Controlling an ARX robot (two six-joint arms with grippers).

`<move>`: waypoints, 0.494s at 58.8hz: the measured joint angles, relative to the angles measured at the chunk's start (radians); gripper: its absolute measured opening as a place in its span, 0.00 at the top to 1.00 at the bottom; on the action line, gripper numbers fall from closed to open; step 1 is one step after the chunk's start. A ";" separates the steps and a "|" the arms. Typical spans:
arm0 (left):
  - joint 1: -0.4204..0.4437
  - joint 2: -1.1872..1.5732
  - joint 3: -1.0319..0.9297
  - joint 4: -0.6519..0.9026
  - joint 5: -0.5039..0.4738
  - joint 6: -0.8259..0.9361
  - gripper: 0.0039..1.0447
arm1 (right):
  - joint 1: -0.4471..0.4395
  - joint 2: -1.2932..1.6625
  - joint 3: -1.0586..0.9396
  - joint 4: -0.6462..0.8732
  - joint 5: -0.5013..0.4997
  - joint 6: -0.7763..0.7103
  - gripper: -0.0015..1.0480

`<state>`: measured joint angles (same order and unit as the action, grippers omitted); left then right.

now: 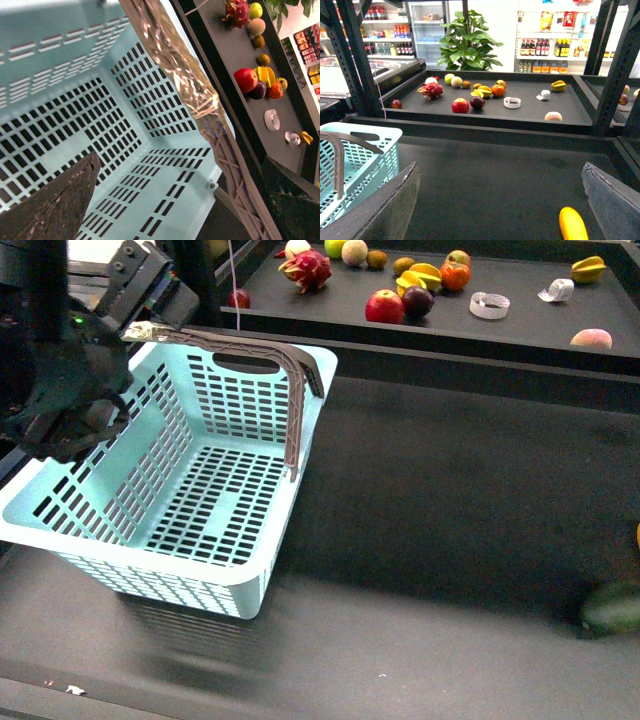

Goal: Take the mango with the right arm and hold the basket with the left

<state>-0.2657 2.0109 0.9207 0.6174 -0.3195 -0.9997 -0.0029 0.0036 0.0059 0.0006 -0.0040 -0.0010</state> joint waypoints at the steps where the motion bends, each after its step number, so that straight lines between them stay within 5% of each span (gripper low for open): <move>1: -0.003 0.011 0.016 -0.007 0.003 -0.006 0.08 | 0.000 0.000 0.000 0.000 0.000 0.000 0.08; 29: -0.019 0.202 0.353 -0.156 0.043 -0.105 0.08 | 0.000 0.000 0.000 0.000 0.000 0.000 0.08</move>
<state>-0.2844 2.2131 1.2739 0.4614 -0.2768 -1.1049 -0.0029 0.0036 0.0059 0.0006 -0.0040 -0.0010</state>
